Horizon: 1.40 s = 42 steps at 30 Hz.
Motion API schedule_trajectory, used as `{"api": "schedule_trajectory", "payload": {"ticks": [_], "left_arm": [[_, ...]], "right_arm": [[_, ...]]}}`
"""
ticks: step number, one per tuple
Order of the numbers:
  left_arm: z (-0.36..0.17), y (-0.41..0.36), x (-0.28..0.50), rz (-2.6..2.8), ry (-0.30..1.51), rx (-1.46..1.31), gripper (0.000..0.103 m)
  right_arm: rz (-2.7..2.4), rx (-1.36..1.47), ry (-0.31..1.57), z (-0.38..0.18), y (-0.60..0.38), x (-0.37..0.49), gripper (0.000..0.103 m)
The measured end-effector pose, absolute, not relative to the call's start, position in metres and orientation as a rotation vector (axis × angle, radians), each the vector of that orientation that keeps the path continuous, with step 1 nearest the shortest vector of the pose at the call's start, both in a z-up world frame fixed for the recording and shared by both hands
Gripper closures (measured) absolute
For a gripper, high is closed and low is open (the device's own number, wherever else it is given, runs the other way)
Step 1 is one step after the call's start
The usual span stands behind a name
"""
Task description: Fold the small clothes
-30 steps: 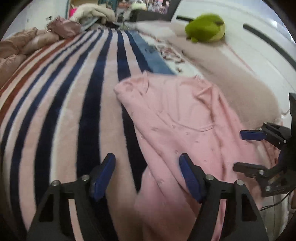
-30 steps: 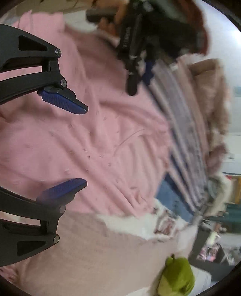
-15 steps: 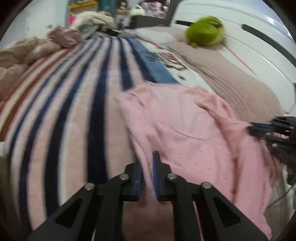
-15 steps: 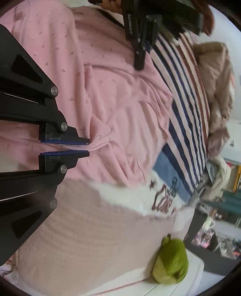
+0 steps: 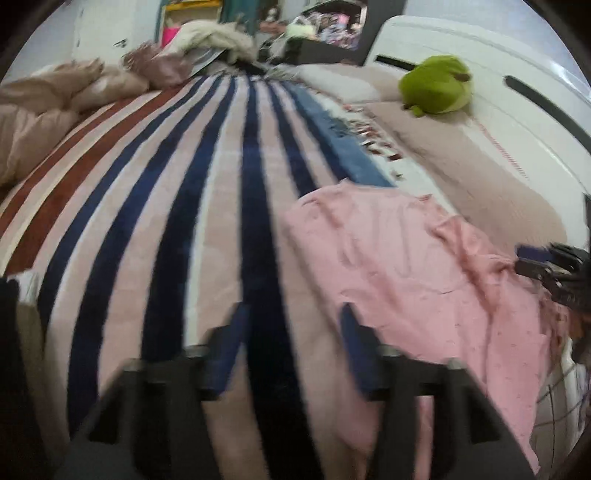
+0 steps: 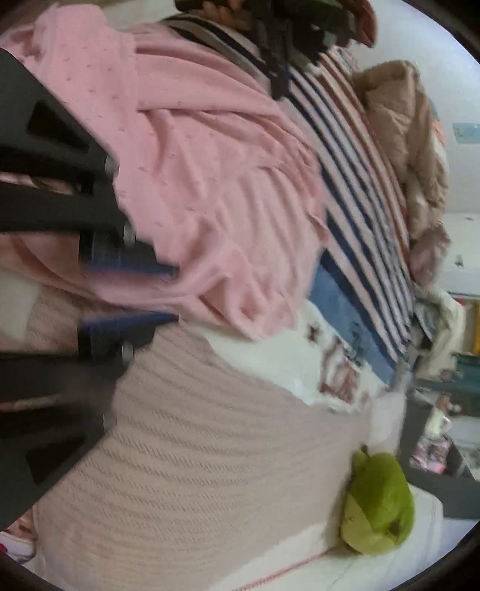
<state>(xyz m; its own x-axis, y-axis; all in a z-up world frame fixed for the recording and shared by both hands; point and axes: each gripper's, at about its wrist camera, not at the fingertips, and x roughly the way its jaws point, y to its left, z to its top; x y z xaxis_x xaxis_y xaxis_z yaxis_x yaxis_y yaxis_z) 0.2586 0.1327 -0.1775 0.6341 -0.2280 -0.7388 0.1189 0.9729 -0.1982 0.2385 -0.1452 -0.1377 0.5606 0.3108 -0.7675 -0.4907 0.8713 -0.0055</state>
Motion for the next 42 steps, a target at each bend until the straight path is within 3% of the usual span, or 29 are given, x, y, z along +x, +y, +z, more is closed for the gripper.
{"api": "schedule_trajectory", "payload": {"ticks": [7,8,9,10,14,19,22,23,24,25,27,32,37,42], "left_arm": [[-0.191,0.103,0.289,-0.24,0.925,-0.117,0.049],[-0.196,0.098,0.292,-0.233,0.935,-0.11,0.06],[-0.2,0.096,0.292,-0.224,0.942,-0.105,0.087],[-0.204,0.094,0.295,-0.216,0.955,-0.103,0.093],[-0.2,0.101,0.289,-0.137,0.903,-0.039,0.094],[-0.207,0.114,0.298,-0.095,0.913,-0.078,0.092],[-0.207,0.105,0.296,-0.106,0.931,-0.027,0.076],[-0.204,0.103,0.292,-0.105,0.929,-0.021,0.06],[-0.201,0.102,0.288,-0.106,0.918,-0.019,0.041],[-0.193,0.101,0.278,-0.124,0.878,-0.024,0.037],[-0.183,0.096,0.266,-0.163,0.845,-0.02,0.036],[-0.161,0.081,0.223,-0.292,0.801,-0.025,0.036],[-0.169,0.056,0.189,-0.395,0.831,-0.031,0.036],[-0.179,0.049,0.17,-0.37,0.858,-0.039,0.036]], "right_arm": [[0.574,-0.241,0.964,-0.16,-0.119,0.275,0.059],[0.579,-0.264,0.982,-0.167,-0.11,0.278,0.061],[0.546,-0.296,0.984,-0.17,-0.105,0.278,0.079],[0.485,-0.339,0.982,-0.174,-0.101,0.28,0.099],[0.237,-0.448,0.845,-0.157,-0.113,0.288,0.101],[0.198,-0.399,0.877,-0.154,-0.136,0.303,0.101],[0.306,-0.312,0.887,-0.156,-0.131,0.303,0.1],[0.353,-0.277,0.905,-0.154,-0.131,0.301,0.098],[0.352,-0.27,0.898,-0.151,-0.134,0.297,0.089],[0.343,-0.267,0.875,-0.145,-0.137,0.29,0.072],[0.371,-0.232,0.847,-0.132,-0.149,0.273,0.054],[0.437,-0.169,0.906,-0.135,-0.18,0.229,0.054],[0.609,-0.162,0.978,-0.172,-0.163,0.176,0.034],[0.543,-0.12,0.956,-0.187,-0.15,0.165,0.03]]}}
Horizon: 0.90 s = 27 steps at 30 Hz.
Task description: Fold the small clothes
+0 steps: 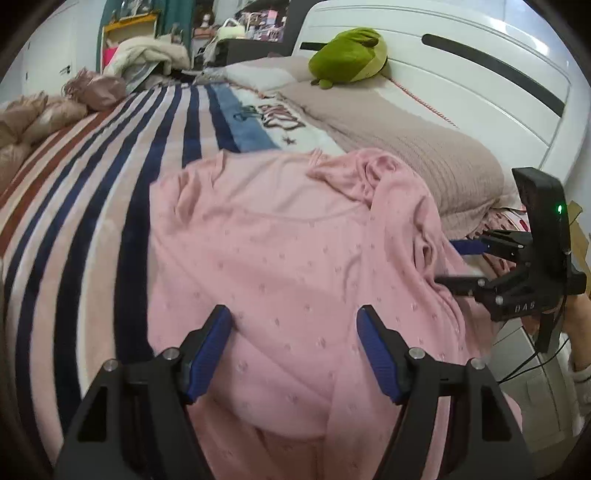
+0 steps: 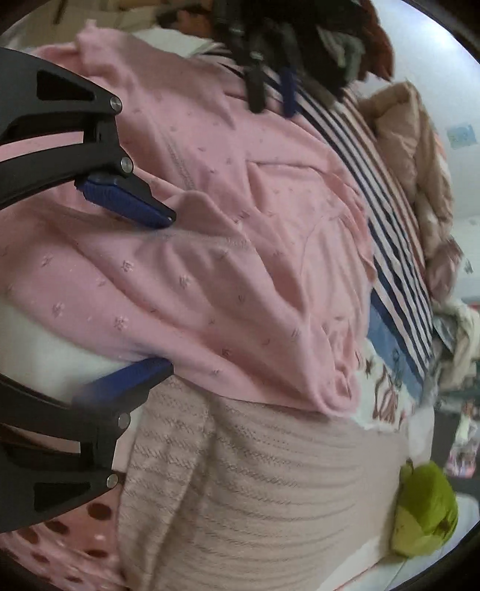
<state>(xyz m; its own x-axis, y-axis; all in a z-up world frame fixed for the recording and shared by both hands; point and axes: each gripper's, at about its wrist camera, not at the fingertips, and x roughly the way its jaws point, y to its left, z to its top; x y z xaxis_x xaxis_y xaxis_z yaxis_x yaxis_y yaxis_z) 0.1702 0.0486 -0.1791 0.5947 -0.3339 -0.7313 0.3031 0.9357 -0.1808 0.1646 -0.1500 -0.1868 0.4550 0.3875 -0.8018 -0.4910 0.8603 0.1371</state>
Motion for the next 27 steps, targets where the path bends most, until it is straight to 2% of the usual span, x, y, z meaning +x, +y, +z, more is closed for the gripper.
{"api": "schedule_trajectory", "payload": {"ticks": [6,8,9,11,12,13,14,15,16,17,18,21,22,24,27], "left_arm": [[-0.176,0.058,0.154,-0.354,0.849,-0.072,0.036],[-0.175,0.059,0.151,-0.346,0.841,-0.07,0.036],[-0.175,0.059,0.15,-0.341,0.839,-0.069,0.036],[-0.176,0.06,0.148,-0.332,0.837,-0.069,0.036],[-0.177,0.06,0.147,-0.329,0.837,-0.068,0.036],[-0.178,0.061,0.146,-0.324,0.839,-0.065,0.036],[-0.179,0.061,0.145,-0.318,0.84,-0.056,0.036],[-0.181,0.063,0.143,-0.311,0.843,-0.046,0.036],[-0.184,0.065,0.141,-0.295,0.848,-0.031,0.036],[-0.186,0.067,0.141,-0.286,0.854,-0.026,0.036],[-0.189,0.07,0.14,-0.278,0.861,-0.026,0.036],[-0.199,0.081,0.139,-0.273,0.884,-0.075,0.036],[-0.201,0.084,0.138,-0.271,0.884,-0.085,0.036],[-0.203,0.087,0.135,-0.269,0.879,-0.098,0.036],[-0.201,0.091,0.127,-0.282,0.87,-0.122,0.036]], "right_arm": [[0.513,-0.182,0.895,-0.168,-0.137,0.145,0.03],[0.495,-0.218,0.873,-0.166,-0.132,0.142,0.025],[0.474,-0.246,0.87,-0.168,-0.128,0.142,0.019],[0.407,-0.335,0.866,-0.179,-0.117,0.142,0.019],[0.386,-0.356,0.852,-0.182,-0.117,0.142,0.023],[0.348,-0.383,0.827,-0.183,-0.118,0.142,0.036],[0.309,-0.401,0.803,-0.184,-0.121,0.143,0.043],[0.292,-0.39,0.793,-0.183,-0.127,0.144,0.054],[0.274,-0.373,0.794,-0.181,-0.134,0.146,0.078],[0.256,-0.375,0.799,-0.178,-0.139,0.146,0.091],[0.246,-0.38,0.797,-0.176,-0.143,0.146,0.096],[0.2,-0.412,0.792,-0.176,-0.154,0.148,0.096],[0.129,-0.445,0.772,-0.177,-0.159,0.149,0.102],[0.022,-0.499,0.727,-0.182,-0.167,0.152,0.102],[0.208,-0.18,0.88,-0.186,-0.2,0.157,0.099]]}}
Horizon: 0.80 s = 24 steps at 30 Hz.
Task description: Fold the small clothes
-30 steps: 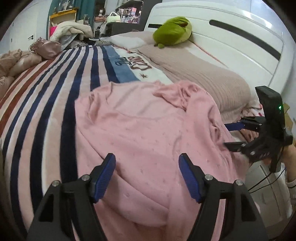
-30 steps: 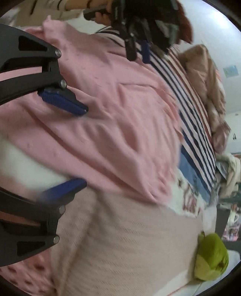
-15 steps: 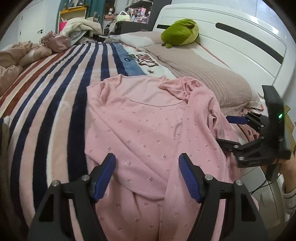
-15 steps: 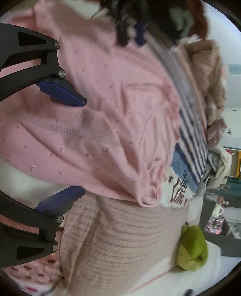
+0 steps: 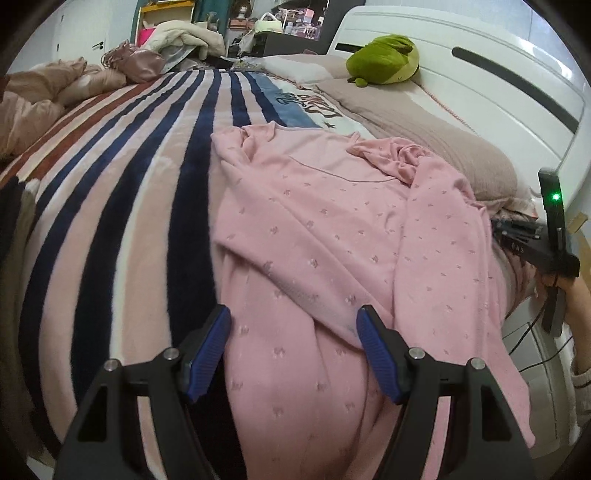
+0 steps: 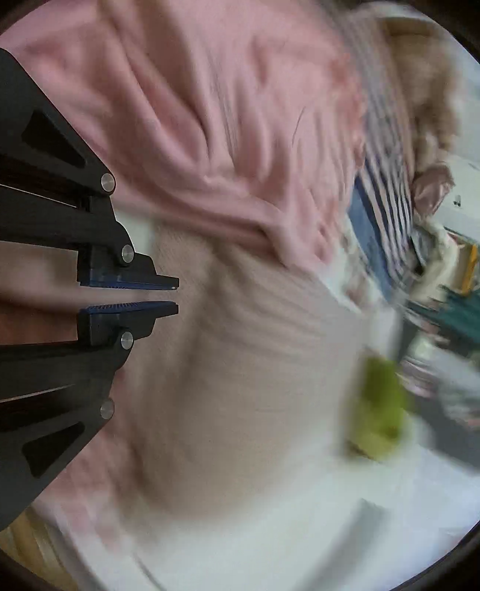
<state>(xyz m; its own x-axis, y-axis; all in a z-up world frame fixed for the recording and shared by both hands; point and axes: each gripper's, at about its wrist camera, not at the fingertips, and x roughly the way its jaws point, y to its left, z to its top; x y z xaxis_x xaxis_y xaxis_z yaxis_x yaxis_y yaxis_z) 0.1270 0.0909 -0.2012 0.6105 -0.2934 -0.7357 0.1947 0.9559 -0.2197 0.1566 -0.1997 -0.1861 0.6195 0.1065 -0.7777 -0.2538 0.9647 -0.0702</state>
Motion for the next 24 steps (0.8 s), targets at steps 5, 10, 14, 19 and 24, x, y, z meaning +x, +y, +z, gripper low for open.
{"api": "schedule_trajectory", "payload": {"ticks": [5,10,14,19,24], "left_arm": [[-0.198,0.114,0.09,-0.338,0.857,-0.217,0.026],[-0.224,0.135,0.04,-0.464,0.925,-0.366,0.011],[-0.256,0.141,0.012,-0.501,0.974,-0.474,0.01],[-0.283,0.14,-0.001,-0.578,0.953,-0.678,0.01],[-0.283,0.116,0.004,-0.592,0.967,-0.696,0.01]], "right_arm": [[0.418,-0.088,0.863,-0.175,-0.212,0.104,0.037],[0.717,0.205,0.939,-0.193,-0.236,0.05,0.005],[0.857,0.381,1.027,-0.239,-0.243,0.017,0.002],[0.922,0.484,1.078,-0.279,-0.231,-0.011,0.002],[0.989,0.522,1.046,-0.277,-0.215,-0.018,0.033]]}}
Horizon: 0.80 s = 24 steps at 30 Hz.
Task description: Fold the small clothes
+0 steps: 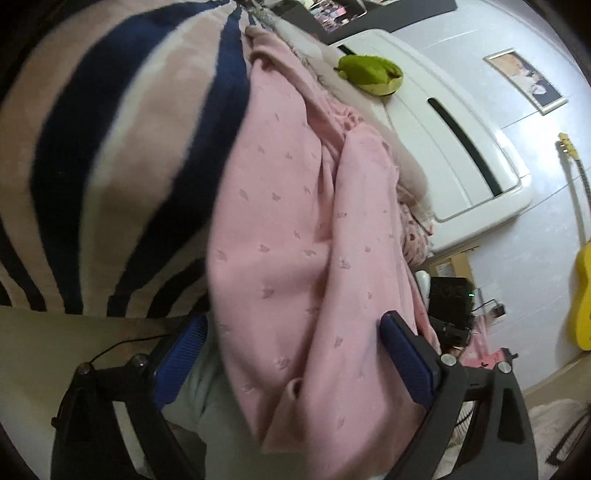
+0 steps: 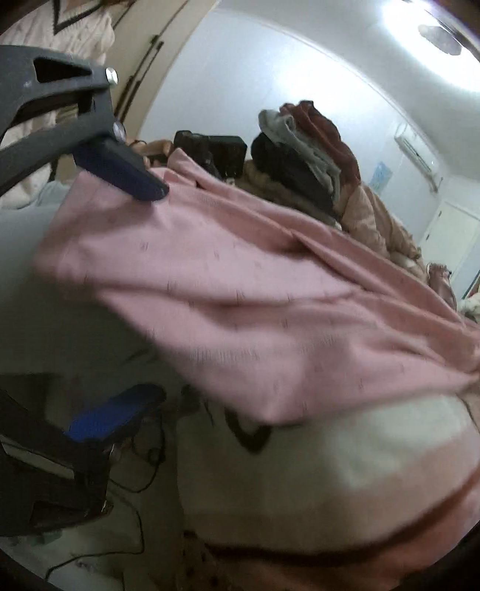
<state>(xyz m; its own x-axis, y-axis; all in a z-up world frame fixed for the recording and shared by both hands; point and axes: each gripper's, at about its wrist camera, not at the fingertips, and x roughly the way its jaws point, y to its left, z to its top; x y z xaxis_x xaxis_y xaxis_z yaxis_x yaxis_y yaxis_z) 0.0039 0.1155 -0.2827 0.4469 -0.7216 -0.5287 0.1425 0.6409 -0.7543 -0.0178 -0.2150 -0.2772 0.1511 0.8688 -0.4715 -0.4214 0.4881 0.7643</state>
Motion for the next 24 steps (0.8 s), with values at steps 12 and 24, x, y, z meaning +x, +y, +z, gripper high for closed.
{"api": "schedule_trajectory", "payload": {"ticks": [12,24], "left_arm": [[-0.231,0.083,-0.008,-0.557,0.921,-0.53,0.093],[-0.13,0.098,-0.078,-0.6,0.714,-0.461,0.095]], "right_arm": [[0.984,0.371,0.869,-0.222,-0.21,-0.04,0.1],[1.043,0.298,0.705,-0.134,-0.234,-0.083,0.101]]}}
